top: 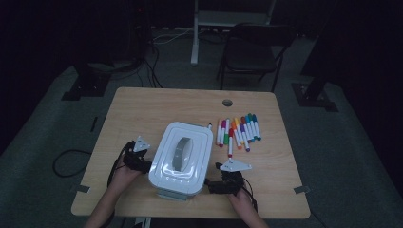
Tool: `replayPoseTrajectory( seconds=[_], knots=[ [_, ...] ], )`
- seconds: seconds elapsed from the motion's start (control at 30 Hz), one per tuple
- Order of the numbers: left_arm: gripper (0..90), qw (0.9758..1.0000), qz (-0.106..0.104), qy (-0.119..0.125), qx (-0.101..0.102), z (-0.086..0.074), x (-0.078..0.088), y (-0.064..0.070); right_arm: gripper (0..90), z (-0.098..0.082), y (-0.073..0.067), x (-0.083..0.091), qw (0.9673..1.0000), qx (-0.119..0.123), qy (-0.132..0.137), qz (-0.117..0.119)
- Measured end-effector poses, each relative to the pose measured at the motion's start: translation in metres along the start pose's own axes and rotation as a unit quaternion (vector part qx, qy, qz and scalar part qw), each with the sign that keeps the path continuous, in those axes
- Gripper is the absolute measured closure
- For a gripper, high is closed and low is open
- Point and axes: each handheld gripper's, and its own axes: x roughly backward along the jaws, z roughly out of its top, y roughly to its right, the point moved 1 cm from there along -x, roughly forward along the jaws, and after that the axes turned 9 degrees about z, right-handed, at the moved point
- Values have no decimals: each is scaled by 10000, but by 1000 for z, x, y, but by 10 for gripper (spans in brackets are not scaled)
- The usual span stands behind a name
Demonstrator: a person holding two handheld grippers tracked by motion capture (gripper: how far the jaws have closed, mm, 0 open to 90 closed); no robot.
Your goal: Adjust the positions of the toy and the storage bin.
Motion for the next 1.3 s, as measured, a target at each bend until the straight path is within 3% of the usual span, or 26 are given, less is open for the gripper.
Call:
replayPoseTrajectory(
  seconds=[0.17,0.27,0.3,0.4,0.5,0.53,0.6,0.63,0.7,0.83,1.13,1.27,1.3],
  knots=[
    [11,10000,-52,64,-24,-2,-2,0,135,-3,-3,4,9997,244,-44,79],
    [11,9998,-73,33,-181,-5,-5,2,134,-5,-1,6,9996,161,-68,200],
    [11,9997,-130,2,-194,-7,-5,1,134,-5,0,7,9997,193,-71,143],
    [11,9997,-234,24,13,-13,-3,-5,134,-7,3,11,9996,273,-78,-22],
    [11,9995,-180,83,254,-21,3,-16,133,-12,12,17,9996,188,-158,-159],
    [11,9990,-149,38,424,-27,9,-23,133,-16,20,21,9994,90,-196,-267],
    [11,9987,-139,-8,493,-30,12,-27,133,-21,26,25,9991,-1,-226,-369],
    [10,9976,-200,-105,647,-35,18,-32,131,-24,29,27,9988,-26,-243,-431],
    [10,9965,-295,-201,751,-40,25,-36,130,-29,35,31,9980,-52,-300,-552],
    [11,9961,-270,-173,827,-42,40,-39,130,-35,44,40,9964,-137,-379,-743],
    [11,9937,-183,433,1016,-21,89,-43,129,-50,69,61,9917,-278,-533,-1139],
    [11,9933,-296,651,913,-6,106,-34,129,-52,79,68,9904,-381,-467,-1244],
    [11,9937,-342,697,808,2,112,-26,129,-53,83,72,9895,-417,-465,-1306]
  ],
)
